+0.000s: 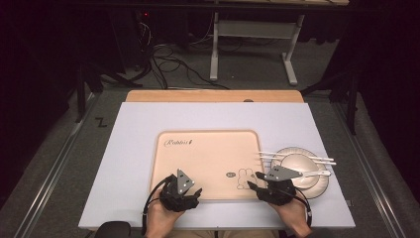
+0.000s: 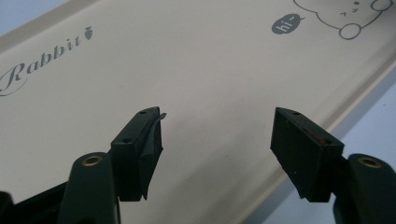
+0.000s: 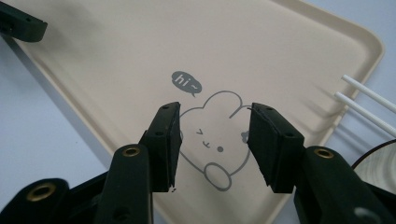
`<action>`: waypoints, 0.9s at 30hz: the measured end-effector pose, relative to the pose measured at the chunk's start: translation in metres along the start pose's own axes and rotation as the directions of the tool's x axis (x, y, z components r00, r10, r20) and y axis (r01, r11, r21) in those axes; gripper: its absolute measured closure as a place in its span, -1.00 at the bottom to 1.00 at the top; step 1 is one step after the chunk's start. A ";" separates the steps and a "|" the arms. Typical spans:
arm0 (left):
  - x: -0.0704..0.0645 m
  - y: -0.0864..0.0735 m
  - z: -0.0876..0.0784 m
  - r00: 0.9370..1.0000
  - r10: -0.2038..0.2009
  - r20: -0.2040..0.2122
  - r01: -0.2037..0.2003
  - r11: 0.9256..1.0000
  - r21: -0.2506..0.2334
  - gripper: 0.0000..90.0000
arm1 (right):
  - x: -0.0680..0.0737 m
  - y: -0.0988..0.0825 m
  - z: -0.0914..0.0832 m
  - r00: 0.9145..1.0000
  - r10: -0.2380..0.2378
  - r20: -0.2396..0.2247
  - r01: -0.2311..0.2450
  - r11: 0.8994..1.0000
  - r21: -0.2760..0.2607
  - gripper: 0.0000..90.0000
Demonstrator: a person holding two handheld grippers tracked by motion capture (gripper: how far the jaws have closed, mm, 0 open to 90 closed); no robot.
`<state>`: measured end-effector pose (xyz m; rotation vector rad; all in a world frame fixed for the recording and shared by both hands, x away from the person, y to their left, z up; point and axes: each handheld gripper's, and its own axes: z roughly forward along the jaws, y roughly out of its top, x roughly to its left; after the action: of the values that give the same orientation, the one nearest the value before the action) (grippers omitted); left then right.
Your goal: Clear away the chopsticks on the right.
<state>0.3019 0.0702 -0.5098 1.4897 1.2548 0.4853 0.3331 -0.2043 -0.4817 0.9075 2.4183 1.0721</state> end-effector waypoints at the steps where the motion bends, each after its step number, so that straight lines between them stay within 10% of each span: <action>1: 0.000 -0.001 0.000 1.000 0.005 -0.001 -0.005 1.000 -0.001 -0.24 | 0.000 0.000 0.000 1.000 0.003 -0.002 -0.003 1.000 0.001 0.22; 27: 0.001 -0.002 -0.001 1.000 0.010 -0.012 -0.010 1.000 -0.005 -0.25 | 0.002 -0.003 -0.013 0.999 0.027 -0.040 -0.028 1.000 -0.014 0.11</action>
<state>0.3006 0.0718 -0.5112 1.4915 1.2557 0.5042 0.3238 -0.2112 -0.4758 0.9259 2.4332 1.1264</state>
